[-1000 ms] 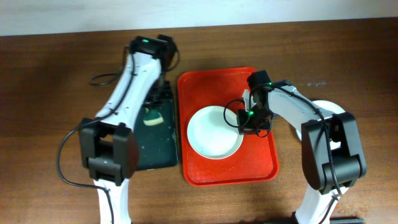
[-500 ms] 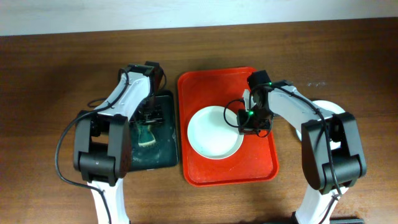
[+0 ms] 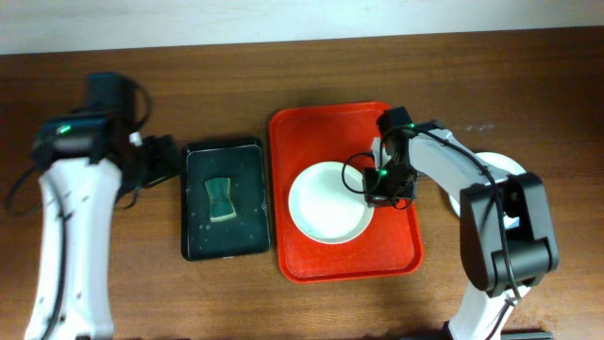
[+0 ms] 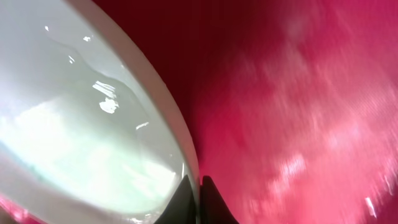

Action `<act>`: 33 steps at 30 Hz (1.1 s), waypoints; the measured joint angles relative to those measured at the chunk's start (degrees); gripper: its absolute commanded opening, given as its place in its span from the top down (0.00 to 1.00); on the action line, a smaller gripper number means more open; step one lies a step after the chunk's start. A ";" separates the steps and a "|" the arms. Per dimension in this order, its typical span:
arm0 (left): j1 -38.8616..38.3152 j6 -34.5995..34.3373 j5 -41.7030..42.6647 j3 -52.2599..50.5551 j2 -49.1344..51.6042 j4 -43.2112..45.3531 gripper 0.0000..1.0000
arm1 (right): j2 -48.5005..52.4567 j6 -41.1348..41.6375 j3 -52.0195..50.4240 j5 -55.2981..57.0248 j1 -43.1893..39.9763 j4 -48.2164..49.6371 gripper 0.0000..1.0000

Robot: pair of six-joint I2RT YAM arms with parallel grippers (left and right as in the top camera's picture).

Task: Clean dirty plates on tray and stack at the side
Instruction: 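Return the sponge to the black tray and retract the left arm, then lift the white plate with the right gripper and tilt it over the black tray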

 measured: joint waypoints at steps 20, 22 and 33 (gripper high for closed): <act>6.16 0.00 0.04 -0.02 -3.80 -2.27 0.01 | -4.07 4.17 21.49 16.92 30.40 6.21 0.96; 6.16 0.02 0.04 -0.02 -3.80 -2.25 0.01 | -3.52 3.89 21.51 21.57 32.83 9.01 0.96; 6.16 0.00 0.02 -0.02 -3.80 -2.27 0.01 | -3.17 0.66 21.51 44.50 38.86 12.17 0.96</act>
